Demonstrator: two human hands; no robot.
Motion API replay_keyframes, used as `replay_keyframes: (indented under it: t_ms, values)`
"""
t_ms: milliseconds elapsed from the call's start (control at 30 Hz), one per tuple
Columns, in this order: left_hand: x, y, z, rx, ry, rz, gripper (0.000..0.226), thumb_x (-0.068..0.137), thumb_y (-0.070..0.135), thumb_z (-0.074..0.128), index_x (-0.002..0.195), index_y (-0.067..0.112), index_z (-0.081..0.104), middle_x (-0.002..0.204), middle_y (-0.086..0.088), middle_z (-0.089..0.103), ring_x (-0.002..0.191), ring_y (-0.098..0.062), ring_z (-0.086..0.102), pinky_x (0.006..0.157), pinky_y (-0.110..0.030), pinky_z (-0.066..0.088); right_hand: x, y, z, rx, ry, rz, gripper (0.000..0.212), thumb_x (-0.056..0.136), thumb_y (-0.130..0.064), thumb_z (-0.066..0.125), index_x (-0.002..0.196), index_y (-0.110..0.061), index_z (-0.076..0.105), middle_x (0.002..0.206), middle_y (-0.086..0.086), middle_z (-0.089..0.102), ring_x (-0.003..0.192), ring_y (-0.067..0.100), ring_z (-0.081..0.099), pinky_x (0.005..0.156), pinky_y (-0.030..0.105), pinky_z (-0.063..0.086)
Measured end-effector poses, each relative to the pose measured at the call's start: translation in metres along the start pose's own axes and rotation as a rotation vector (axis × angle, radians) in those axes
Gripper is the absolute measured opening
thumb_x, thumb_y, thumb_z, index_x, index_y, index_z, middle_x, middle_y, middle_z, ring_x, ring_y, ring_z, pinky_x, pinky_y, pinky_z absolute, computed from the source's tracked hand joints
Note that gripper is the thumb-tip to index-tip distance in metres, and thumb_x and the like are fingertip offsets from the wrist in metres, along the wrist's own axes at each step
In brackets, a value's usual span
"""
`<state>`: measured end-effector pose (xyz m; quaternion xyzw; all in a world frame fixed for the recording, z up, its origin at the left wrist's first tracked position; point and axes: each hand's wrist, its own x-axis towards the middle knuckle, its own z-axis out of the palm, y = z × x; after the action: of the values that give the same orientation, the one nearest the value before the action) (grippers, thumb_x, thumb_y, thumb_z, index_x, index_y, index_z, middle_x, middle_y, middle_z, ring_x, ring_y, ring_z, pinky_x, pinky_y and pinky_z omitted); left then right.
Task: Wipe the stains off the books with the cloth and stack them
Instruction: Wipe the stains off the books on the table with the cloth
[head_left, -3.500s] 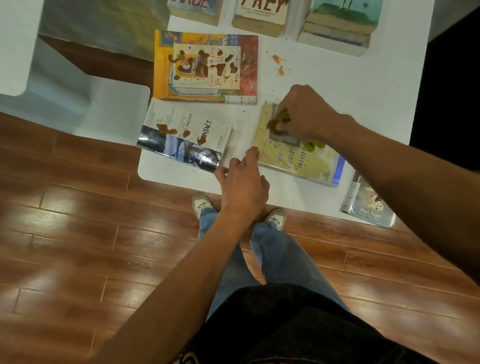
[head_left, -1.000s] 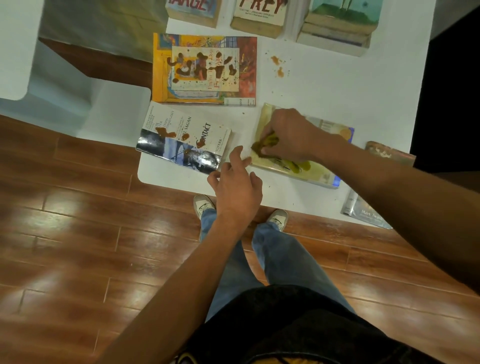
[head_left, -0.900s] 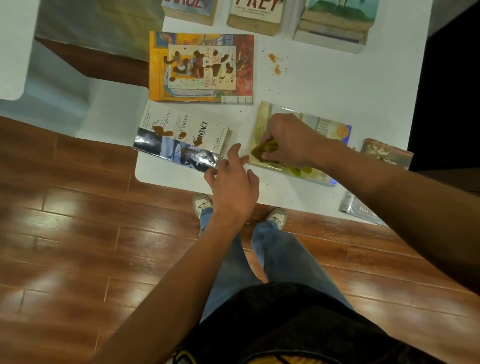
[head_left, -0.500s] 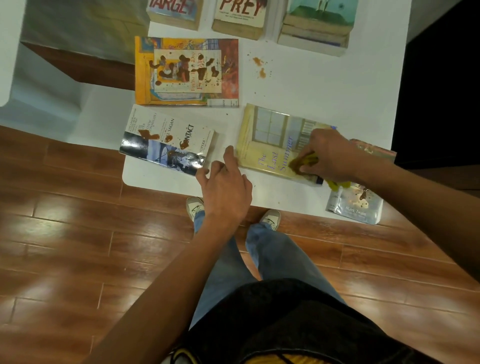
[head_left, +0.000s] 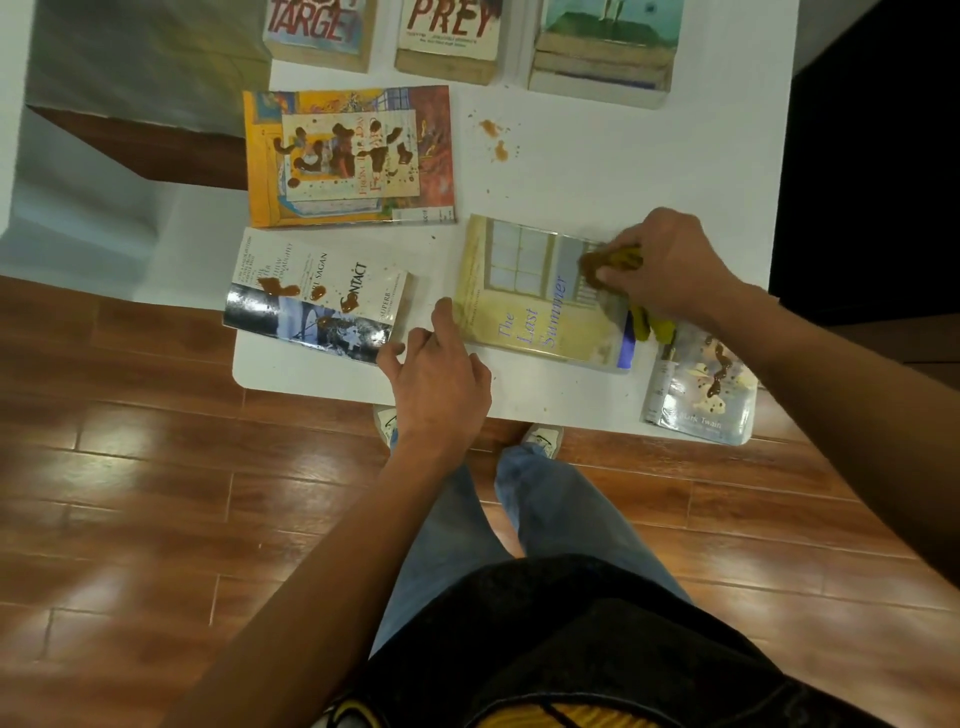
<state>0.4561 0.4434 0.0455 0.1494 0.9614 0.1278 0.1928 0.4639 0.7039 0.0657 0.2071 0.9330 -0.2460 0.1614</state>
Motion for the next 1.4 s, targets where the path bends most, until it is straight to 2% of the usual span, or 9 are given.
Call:
replay_keyframes:
  t_ms: [233, 400, 533, 633, 767, 933, 1067, 1267, 1400]
  values:
    - [0.002, 0.000, 0.001, -0.009, -0.004, 0.015, 0.064, 0.093, 0.021, 0.058, 0.149, 0.010, 0.029, 0.107, -0.004, 0.070, 0.110, -0.023, 0.058, 0.107, -0.041, 0.019, -0.007, -0.026, 0.019, -0.108, -0.285, -0.194, 0.027, 0.086, -0.032, 0.074, 0.110, -0.020, 0.077, 0.091, -0.004, 0.063, 0.087, 0.009, 0.050, 0.075, 0.019, 0.033]
    - [-0.001, -0.002, 0.002, 0.021, -0.015, 0.009, 0.062, 0.094, 0.024, 0.057, 0.148, 0.013, 0.028, 0.110, -0.002, 0.070, 0.109, -0.021, 0.059, 0.105, -0.038, 0.017, 0.007, -0.016, 0.001, -0.081, -0.107, -0.062, 0.026, 0.086, -0.028, 0.076, 0.107, -0.013, 0.077, 0.086, 0.004, 0.062, 0.083, 0.020, 0.058, 0.072, 0.027, 0.042]
    - [0.000, 0.003, -0.002, 0.056, -0.032, 0.001, 0.061, 0.095, 0.026, 0.055, 0.148, 0.015, 0.026, 0.110, -0.004, 0.068, 0.109, -0.023, 0.059, 0.107, -0.040, 0.019, 0.007, -0.015, 0.005, -0.003, 0.005, 0.035, 0.027, 0.090, -0.024, 0.073, 0.113, -0.010, 0.074, 0.104, 0.014, 0.067, 0.096, 0.028, 0.063, 0.081, 0.031, 0.049]
    - [0.003, 0.004, -0.007, 0.055, -0.094, 0.011, 0.055, 0.097, 0.029, 0.053, 0.145, 0.017, 0.028, 0.114, -0.005, 0.067, 0.112, -0.024, 0.057, 0.107, -0.042, 0.021, -0.004, -0.013, 0.007, 0.200, 0.061, 0.082, 0.023, 0.092, -0.023, 0.070, 0.113, -0.015, 0.074, 0.105, 0.005, 0.071, 0.099, 0.019, 0.063, 0.081, 0.020, 0.042]
    - [0.011, 0.010, -0.022, 0.064, -0.089, 0.026, 0.036, 0.101, 0.040, 0.047, 0.132, 0.022, 0.044, 0.107, -0.002, 0.072, 0.106, -0.025, 0.063, 0.105, -0.044, 0.027, -0.026, -0.015, -0.005, 0.830, 0.119, 0.176, 0.019, 0.098, -0.010, 0.061, 0.111, -0.014, 0.074, 0.097, 0.000, 0.074, 0.088, 0.012, 0.069, 0.077, 0.021, 0.053]
    - [0.020, 0.049, -0.060, -0.572, -0.097, 0.006, 0.035, 0.105, 0.048, 0.042, 0.118, 0.022, 0.061, 0.110, 0.005, 0.072, 0.103, -0.016, 0.067, 0.079, -0.023, 0.044, -0.046, -0.036, -0.031, 1.434, -0.013, 0.167, 0.028, 0.106, -0.014, 0.041, 0.115, -0.007, 0.066, 0.100, 0.006, 0.073, 0.090, 0.018, 0.071, 0.074, 0.030, 0.058]
    - [0.028, 0.092, -0.097, -1.075, -0.388, -0.074, 0.049, 0.103, 0.062, 0.024, 0.115, 0.034, 0.061, 0.114, 0.005, 0.070, 0.108, -0.013, 0.067, 0.091, -0.033, 0.053, -0.055, -0.052, -0.057, 1.592, -0.090, 0.103, 0.030, 0.107, -0.019, 0.038, 0.109, -0.011, 0.066, 0.107, 0.009, 0.073, 0.096, 0.022, 0.070, 0.084, 0.037, 0.058]
    - [0.026, 0.114, -0.112, -1.148, -0.278, 0.084, 0.039, 0.100, 0.048, 0.053, 0.119, 0.015, 0.063, 0.113, -0.006, 0.072, 0.106, -0.019, 0.070, 0.091, -0.036, 0.059, -0.060, -0.060, -0.091, 1.555, -0.009, 0.096, 0.030, 0.107, -0.017, 0.039, 0.118, -0.008, 0.066, 0.117, 0.015, 0.071, 0.110, 0.031, 0.067, 0.093, 0.045, 0.055]
    - [0.016, 0.122, -0.116, -1.273, -0.154, 0.096, 0.025, 0.100, 0.042, 0.055, 0.114, 0.022, 0.062, 0.112, -0.001, 0.071, 0.103, -0.014, 0.070, 0.081, -0.027, 0.059, -0.064, -0.057, -0.103, 1.454, 0.104, 0.201, 0.029, 0.106, -0.026, 0.046, 0.106, -0.014, 0.073, 0.106, 0.010, 0.075, 0.103, 0.035, 0.070, 0.095, 0.057, 0.052]
